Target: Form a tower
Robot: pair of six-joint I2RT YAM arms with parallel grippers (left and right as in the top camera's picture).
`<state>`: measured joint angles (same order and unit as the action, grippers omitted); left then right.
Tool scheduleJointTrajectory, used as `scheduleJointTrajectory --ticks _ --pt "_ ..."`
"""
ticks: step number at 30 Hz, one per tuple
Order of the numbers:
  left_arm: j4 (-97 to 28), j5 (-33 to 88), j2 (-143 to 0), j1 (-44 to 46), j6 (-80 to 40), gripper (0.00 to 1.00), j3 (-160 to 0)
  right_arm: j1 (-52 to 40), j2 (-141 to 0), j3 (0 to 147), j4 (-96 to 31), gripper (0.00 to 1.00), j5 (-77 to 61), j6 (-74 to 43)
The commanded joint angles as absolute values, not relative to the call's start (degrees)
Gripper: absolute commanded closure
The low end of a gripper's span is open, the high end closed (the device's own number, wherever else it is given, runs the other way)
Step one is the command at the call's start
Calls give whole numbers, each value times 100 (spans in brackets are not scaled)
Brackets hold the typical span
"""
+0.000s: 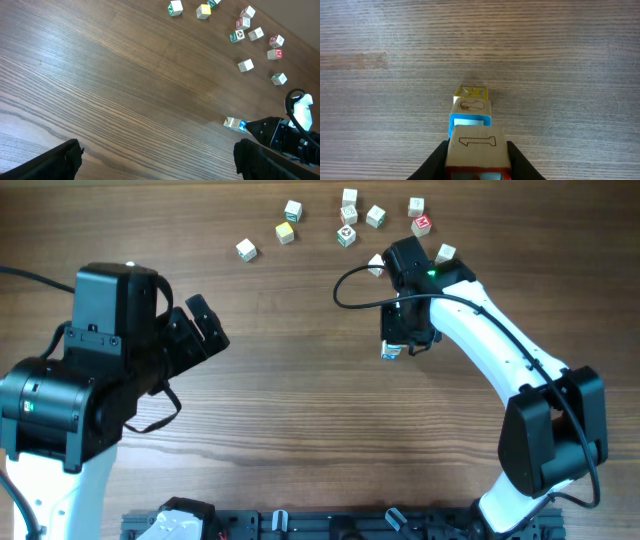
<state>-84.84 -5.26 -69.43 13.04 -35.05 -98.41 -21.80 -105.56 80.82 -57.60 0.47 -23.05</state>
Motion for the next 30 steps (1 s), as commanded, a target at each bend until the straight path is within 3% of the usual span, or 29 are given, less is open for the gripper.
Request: scheduleJointTrajectory --ticks 1,5,13,30 --pt "-8471 -604 -6941 1328 -3518 0 -9848 -2178 -10667 8049 -5658 80 -178 -2401" --pt "-8471 -604 -6941 1328 -3518 0 -9848 -2178 -10669 8049 -5655 79 -176 -2399" --pt "-8471 -604 -6941 1330 -3516 0 -9848 -2178 -10669 8049 -5612 69 -176 -2401" --pt "-8471 -604 -6941 1330 -3516 0 -9848 -2178 -10669 8049 -5612 64 -176 -2401"
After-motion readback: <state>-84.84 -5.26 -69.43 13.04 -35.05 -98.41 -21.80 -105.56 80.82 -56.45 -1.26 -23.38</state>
